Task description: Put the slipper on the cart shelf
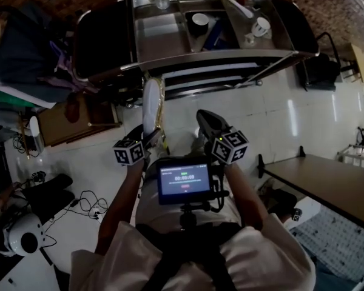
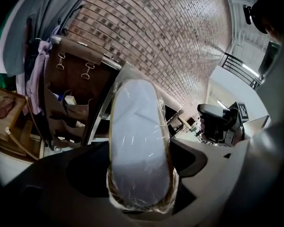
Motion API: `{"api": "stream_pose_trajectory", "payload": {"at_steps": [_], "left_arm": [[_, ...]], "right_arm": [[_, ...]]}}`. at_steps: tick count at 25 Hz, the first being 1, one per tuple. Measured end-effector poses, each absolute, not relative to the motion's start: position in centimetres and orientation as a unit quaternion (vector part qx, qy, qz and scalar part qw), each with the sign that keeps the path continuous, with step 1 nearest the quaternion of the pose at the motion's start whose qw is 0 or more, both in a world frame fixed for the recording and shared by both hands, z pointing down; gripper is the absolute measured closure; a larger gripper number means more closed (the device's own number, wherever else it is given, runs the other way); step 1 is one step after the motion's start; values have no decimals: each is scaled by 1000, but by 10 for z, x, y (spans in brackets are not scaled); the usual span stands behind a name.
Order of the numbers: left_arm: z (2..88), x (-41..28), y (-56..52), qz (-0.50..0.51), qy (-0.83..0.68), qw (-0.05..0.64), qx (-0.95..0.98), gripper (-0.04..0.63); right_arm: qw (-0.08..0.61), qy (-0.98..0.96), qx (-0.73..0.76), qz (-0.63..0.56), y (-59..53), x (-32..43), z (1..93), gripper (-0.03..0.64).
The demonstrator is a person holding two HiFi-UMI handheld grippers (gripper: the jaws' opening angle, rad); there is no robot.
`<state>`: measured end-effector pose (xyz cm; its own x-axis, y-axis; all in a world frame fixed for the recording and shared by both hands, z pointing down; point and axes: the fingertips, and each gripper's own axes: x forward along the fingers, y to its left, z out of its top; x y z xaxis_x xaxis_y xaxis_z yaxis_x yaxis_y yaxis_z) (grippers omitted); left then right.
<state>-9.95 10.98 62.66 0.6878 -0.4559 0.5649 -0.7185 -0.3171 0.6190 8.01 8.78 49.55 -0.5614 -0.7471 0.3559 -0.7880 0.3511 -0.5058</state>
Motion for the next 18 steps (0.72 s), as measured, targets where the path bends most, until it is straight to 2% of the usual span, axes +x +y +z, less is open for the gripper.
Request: {"api": "stream_pose_trajectory", "payload": {"at_steps": [4,12,18], "left_arm": [[646,-63,90,148,-388,449,791,212],[750,50,9,149,-422,476,757,219],[793,87,-30,134,-474,505,709,224]], "right_arm": [[44,-836,436,329,71,106,500,601],[111,-851,398,323,25,209,514,601],[113,-819,415,379,15,285,537,602]]}}
